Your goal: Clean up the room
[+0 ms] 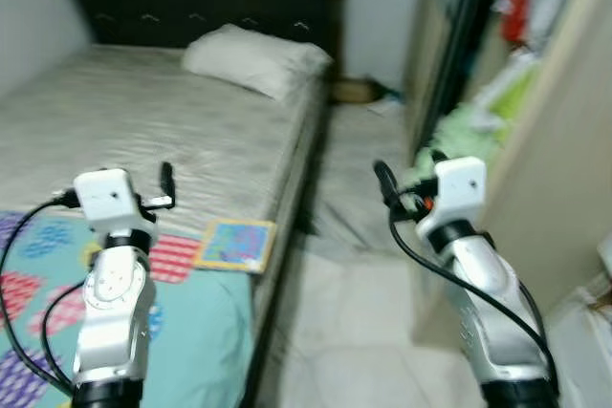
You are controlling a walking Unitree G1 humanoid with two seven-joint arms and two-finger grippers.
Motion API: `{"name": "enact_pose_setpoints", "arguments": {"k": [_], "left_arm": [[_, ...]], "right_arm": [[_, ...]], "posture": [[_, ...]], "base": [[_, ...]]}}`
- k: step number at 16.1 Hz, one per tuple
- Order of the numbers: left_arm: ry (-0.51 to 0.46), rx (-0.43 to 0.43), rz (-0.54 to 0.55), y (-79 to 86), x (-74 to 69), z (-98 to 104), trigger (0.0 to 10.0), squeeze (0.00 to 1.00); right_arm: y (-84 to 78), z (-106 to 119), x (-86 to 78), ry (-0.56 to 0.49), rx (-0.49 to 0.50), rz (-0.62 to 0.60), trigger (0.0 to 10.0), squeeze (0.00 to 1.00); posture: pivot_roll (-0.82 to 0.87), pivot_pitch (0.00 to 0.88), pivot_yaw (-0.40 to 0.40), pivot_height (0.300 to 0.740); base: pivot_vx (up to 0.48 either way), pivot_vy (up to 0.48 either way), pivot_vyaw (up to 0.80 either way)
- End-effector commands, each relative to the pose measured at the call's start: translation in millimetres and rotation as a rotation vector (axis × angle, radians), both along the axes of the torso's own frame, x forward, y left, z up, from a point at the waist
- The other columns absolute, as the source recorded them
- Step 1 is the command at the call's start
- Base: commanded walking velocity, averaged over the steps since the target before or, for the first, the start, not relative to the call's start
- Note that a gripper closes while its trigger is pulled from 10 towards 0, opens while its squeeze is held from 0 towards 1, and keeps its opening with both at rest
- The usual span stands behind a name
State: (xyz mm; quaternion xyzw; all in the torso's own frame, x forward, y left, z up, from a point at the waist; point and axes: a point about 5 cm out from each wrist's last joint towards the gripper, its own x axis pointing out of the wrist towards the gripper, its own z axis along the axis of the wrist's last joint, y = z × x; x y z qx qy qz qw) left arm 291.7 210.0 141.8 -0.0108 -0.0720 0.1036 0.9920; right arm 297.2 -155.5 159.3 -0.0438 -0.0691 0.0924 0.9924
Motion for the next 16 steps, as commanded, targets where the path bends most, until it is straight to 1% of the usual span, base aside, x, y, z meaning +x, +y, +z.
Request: {"name": "enact_pose_setpoints", "arguments": {"k": [1, 4, 6, 8, 9, 11, 14, 16], "left_arm": [[-0.004, 0.006, 0.005, 1.6, 2.2, 1.8, 10.0, 0.00], [-0.007, 0.011, 0.013, 4.5, 1.6, 1.5, 10.0, 0.00], [-0.013, 0.008, 0.034, 6.3, 1.1, 1.5, 10.0, 0.00], [-0.012, 0.008, 0.037, 7.0, -0.1, 0.6, 10.0, 0.00], [-0.010, 0.008, 0.038, 7.5, -2.1, -0.8, 10.0, 0.00], [-0.008, 0.008, 0.035, 7.3, -0.9, -1.2, 10.0, 0.00], [-0.019, 0.003, 0.016, 2.6, 5.5, 1.5, 10.0, 0.00], [-0.018, -0.003, 0.010, 1.7, 5.7, 0.9, 10.0, 0.00]], "right_arm": [[-1.3, 2.1, -0.5, -0.012, 0.011, -0.008, 10.0, 0.00], [2.1, -1.3, -2.0, -0.002, 0.019, -0.004, 10.0, 0.00], [5.3, 0.4, 2.3, -0.005, 0.018, 0.013, 10.0, 0.00], [3.8, 3.0, 5.5, -0.013, 0.016, 0.012, 10.0, 0.00], [0.4, 5.2, 7.5, -0.020, 0.015, 0.001, 10.0, 0.00], [-1.0, 4.7, 7.4, -0.020, 0.014, -0.004, 10.0, 0.00], [-0.6, 3.8, 4.9, -0.022, 0.012, -0.002, 10.0, 0.00], [-1.4, 3.3, 4.9, -0.022, 0.013, -0.007, 10.0, 0.00]], "posture": [[-0.13, 0.000, 0.030, 0.740], [-0.12, 0.000, 0.020, 0.740], [-0.11, 0.000, 0.008, 0.740], [-0.11, 0.000, 0.008, 0.740], [-0.11, 0.000, 0.008, 0.740], [-0.12, 0.000, 0.013, 0.740], [-0.13, 0.000, 0.021, 0.740], [-0.13, 0.000, 0.027, 0.740]], "base": [[0.000, 0.000, 0.80], [0.000, 0.000, 0.80], [0.000, 0.000, 0.80], [0.000, 0.000, 0.80], [0.000, 0.000, 0.80], [0.000, 0.000, 0.80], [0.000, 0.000, 0.80], [0.000, 0.000, 0.80]]}}
